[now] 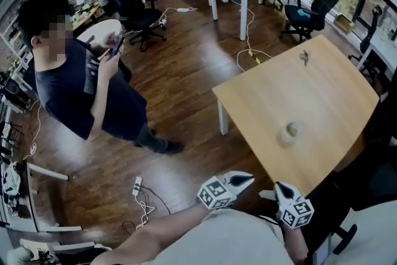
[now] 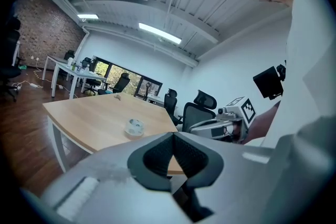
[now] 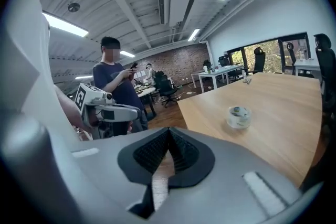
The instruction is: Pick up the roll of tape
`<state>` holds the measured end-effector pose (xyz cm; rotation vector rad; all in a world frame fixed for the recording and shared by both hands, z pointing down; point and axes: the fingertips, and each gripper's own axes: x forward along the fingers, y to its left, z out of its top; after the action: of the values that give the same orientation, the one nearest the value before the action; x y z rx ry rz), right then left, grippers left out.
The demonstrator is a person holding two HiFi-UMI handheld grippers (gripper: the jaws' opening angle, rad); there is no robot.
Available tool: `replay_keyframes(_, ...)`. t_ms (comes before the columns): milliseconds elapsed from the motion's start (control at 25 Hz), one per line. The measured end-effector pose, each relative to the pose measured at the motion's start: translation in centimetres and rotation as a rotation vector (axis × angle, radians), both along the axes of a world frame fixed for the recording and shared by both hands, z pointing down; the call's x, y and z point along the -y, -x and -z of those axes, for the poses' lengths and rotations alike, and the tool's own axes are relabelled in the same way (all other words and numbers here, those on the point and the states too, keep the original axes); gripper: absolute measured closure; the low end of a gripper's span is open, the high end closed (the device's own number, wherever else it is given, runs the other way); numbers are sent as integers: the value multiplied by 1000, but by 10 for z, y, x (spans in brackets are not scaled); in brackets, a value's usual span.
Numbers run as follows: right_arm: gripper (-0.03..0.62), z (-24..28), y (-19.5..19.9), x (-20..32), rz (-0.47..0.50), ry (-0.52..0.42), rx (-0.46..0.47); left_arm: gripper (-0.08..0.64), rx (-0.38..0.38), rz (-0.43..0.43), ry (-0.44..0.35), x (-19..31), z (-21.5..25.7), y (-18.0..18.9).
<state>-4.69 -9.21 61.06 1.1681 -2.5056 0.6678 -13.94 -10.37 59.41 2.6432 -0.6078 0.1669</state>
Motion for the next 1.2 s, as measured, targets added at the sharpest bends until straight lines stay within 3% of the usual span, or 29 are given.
replay_keyframes(120,584,-3,32,17,50,-2,12,554,15,29,-12,12,-3,29)
replay_keyframes(360,584,-31,26,65,116,-18,-65,554,45,81,-6,40,-16,35)
replay_keyframes(600,584,-18,42,116,143,-3,-115,554,67,105,14,80,1,53)
replay_keyframes(880,578,-50,-7,171,156,45,-346,554,51,89,65,138,6,23)
replay_keyframes(1000,535,-62,-33,197,161,80,-436,554,33,95,93,160,8,6)
replay_keyframes(1200,489,-88,-47,231,212,110,-566,554,100,99,113,176,7,2)
